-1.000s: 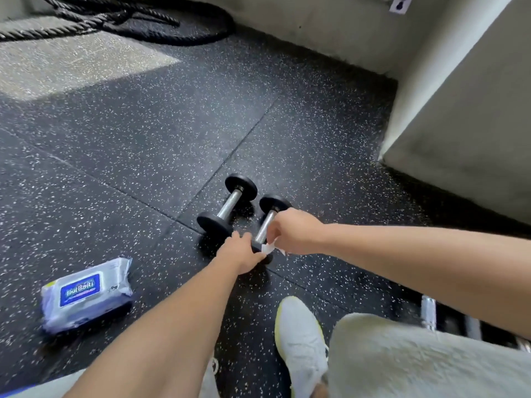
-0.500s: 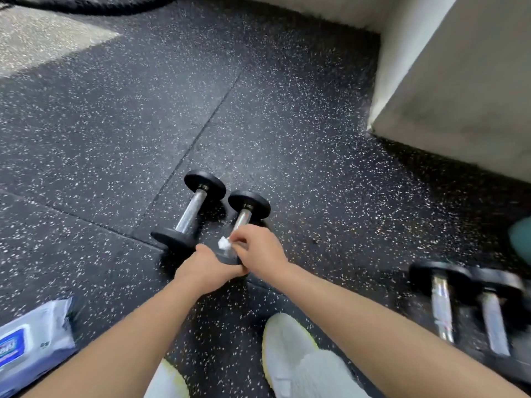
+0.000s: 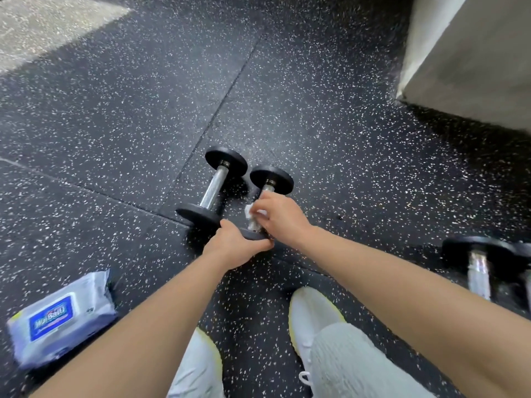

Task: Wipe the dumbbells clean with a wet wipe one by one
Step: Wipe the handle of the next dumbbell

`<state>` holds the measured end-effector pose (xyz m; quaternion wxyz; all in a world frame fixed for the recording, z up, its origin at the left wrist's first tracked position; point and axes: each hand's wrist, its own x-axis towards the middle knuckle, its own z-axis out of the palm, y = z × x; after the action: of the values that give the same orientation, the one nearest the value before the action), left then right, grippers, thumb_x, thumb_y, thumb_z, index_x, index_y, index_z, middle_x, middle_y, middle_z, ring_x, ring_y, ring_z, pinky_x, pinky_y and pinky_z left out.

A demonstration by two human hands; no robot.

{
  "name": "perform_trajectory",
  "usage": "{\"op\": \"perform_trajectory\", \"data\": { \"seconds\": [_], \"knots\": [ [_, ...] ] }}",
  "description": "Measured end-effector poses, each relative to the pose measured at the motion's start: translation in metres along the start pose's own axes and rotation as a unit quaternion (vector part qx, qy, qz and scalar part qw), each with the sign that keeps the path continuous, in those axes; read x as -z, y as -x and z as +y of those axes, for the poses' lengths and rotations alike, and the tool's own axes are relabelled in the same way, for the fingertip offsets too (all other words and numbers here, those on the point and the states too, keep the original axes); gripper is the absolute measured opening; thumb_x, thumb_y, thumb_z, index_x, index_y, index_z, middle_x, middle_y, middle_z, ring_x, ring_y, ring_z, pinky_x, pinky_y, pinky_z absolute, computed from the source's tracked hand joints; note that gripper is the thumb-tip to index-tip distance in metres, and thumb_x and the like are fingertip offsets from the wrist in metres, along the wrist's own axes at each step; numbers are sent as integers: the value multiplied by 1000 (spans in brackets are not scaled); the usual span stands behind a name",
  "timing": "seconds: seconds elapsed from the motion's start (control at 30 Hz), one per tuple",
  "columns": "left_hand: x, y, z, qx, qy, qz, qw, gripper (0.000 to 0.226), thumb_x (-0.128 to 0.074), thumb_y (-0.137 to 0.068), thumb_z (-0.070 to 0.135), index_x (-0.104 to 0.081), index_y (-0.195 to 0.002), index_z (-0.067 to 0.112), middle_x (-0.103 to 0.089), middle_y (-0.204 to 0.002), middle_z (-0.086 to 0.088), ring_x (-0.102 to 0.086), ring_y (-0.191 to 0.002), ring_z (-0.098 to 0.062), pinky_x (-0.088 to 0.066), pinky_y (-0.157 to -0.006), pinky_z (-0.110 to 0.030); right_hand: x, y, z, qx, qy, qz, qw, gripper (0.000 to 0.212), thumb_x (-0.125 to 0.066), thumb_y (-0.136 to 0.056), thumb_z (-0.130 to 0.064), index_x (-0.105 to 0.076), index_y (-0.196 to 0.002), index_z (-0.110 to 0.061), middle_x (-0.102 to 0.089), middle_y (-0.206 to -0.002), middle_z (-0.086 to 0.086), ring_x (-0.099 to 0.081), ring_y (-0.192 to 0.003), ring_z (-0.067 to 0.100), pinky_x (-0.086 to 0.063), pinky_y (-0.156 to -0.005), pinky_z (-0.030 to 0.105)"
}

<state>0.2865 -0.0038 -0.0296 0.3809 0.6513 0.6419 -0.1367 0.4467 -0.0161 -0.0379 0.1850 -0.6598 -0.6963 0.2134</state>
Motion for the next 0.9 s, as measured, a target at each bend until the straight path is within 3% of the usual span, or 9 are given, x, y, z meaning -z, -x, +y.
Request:
{"op": "perform_trajectory", "data": {
  "seconds": [0.07, 0.17, 0.27, 0.33, 0.43, 0.53, 0.6, 0.77, 0.9],
  "knots": [
    [1, 1, 1, -4, -2, 3, 1000, 150, -73, -55, 91, -11, -158, 1, -57, -138, -11, -62, -117, -30, -57, -93, -46, 4, -9, 1, -32, 11, 36, 999, 12, -65, -95, -25, -76, -99, -21, -59, -96, -2, -63, -81, 26, -50, -64, 37],
    [1, 0, 0, -7, -11, 4, 1000, 141, -74, -59, 89, -16, -155, 3, -57, -136, -11, -63, -115, -30, -57, -92, -46, 2, -7, 2, -58, 9, 45, 997, 13, -65, -95, -25, -76, -101, -20, -61, -99, -2, -63, -83, 24, -51, -68, 36],
    [-1, 0, -2, -16, -5, 3, 1000, 127, -75, -58, 87, -27, -144, 7, -61, -123, -8, -65, -104, -27, -56, -78, -40, -3, 11, 2, -14, -40, -41, 998, 12, -70, -93, -21, -78, -101, -20, -67, -100, -4, -64, -92, 19, -51, -79, 34],
    [-3, 1, -2, -19, -6, 16, 1000, 114, -75, -60, 84, -32, -134, 9, -60, -122, -7, -65, -103, -27, -57, -81, -41, -2, 15, 4, 21, -47, -80, 995, 10, -72, -91, -20, -79, -99, -22, -68, -97, -8, -64, -92, 17, -53, -81, 36],
    [-4, 2, -1, -16, -17, 19, 1000, 130, -73, -60, 90, -25, -147, 5, -55, -137, -10, -63, -114, -30, -57, -91, -46, 6, 0, 6, 21, -18, -54, 998, 10, -72, -91, -23, -80, -97, -24, -65, -94, -10, -63, -86, 17, -53, -76, 38],
    [-3, 3, 0, -12, -22, 16, 1000, 142, -72, -59, 91, -17, -156, 3, -48, -149, -11, -59, -125, -32, -55, -97, -48, 12, -16, 7, -34, 0, 0, 999, 14, -68, -94, -28, -80, -101, -22, -63, -99, -7, -63, -87, 18, -54, -75, 38],
    [-2, 3, 0, -11, -23, 20, 999, 139, -72, -59, 91, -20, -154, 4, -49, -146, -11, -59, -123, -32, -55, -96, -48, 8, -15, 3, -44, 4, -5, 999, 14, -67, -95, -26, -79, -101, -21, -64, -102, -5, -64, -89, 20, -54, -77, 39],
    [-5, 5, 2, -20, -13, 28, 999, 113, -75, -59, 85, -35, -132, 8, -56, -128, -8, -64, -107, -29, -57, -86, -44, 2, 11, -1, 20, -34, -108, 993, 11, -71, -93, -22, -80, -99, -24, -67, -97, -11, -65, -91, 16, -53, -82, 38],
    [-8, 8, 5, -11, -25, 37, 999, 123, -73, -61, 88, -31, -142, 5, -53, -138, -9, -62, -118, -31, -53, -84, -41, 7, -6, 8, 42, 24, -56, 997, 12, -68, -94, -27, -79, -101, -25, -62, -95, -9, -64, -85, 21, -51, -71, 37]
  ]
}}
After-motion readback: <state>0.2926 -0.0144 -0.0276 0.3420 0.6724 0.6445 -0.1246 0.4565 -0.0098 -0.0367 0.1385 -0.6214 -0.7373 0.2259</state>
